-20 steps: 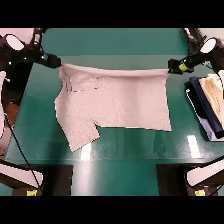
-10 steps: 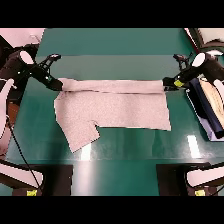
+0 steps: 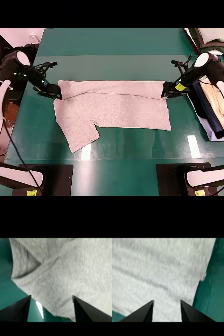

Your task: Fold the shirts.

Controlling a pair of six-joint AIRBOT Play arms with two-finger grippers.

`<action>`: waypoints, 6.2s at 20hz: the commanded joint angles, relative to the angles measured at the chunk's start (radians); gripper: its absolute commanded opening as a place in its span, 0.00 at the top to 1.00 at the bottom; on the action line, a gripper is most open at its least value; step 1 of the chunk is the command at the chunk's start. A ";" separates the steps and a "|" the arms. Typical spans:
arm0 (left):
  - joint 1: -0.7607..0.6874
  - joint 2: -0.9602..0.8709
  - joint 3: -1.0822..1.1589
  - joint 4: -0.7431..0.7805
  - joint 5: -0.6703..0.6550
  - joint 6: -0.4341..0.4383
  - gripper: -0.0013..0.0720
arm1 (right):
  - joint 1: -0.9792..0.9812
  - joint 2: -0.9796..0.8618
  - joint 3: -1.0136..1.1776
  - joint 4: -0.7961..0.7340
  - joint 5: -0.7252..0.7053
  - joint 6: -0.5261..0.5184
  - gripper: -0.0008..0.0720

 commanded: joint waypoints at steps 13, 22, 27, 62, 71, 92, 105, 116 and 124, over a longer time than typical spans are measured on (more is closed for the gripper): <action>0.076 0.574 -0.916 -0.313 0.241 -0.097 0.16 | -0.136 0.445 -0.380 0.013 -0.067 -0.034 0.47; 0.075 0.573 -0.946 -0.344 0.407 -0.145 0.16 | -0.138 0.457 -0.383 0.107 -0.066 -0.061 0.50; 0.075 0.573 -0.946 -0.346 0.399 -0.145 0.16 | -0.139 0.457 -0.383 0.105 -0.053 -0.062 0.50; 0.075 0.813 -0.882 -0.337 -0.088 -0.066 0.95 | -0.261 0.803 -0.829 -0.069 -0.001 -0.074 0.97; 0.075 0.794 -0.696 -0.343 0.266 -0.068 0.95 | -0.259 0.661 -0.628 -0.014 -0.080 -0.068 0.97; 0.075 0.537 -0.651 -0.397 0.513 -0.138 0.30 | -0.254 0.118 -0.211 0.254 -0.157 -0.183 0.27; 0.075 0.537 -0.651 -0.399 0.394 -0.112 0.95 | -0.426 -0.053 -0.370 0.507 -0.133 -0.418 0.37; -0.143 0.507 -0.621 -0.435 0.530 -0.114 0.95 | -0.335 -0.005 -0.368 0.534 -0.191 -0.477 0.97; -0.521 0.021 -0.169 -0.456 0.558 -0.129 0.95 | -0.280 0.270 -0.367 0.663 -0.134 -0.433 0.97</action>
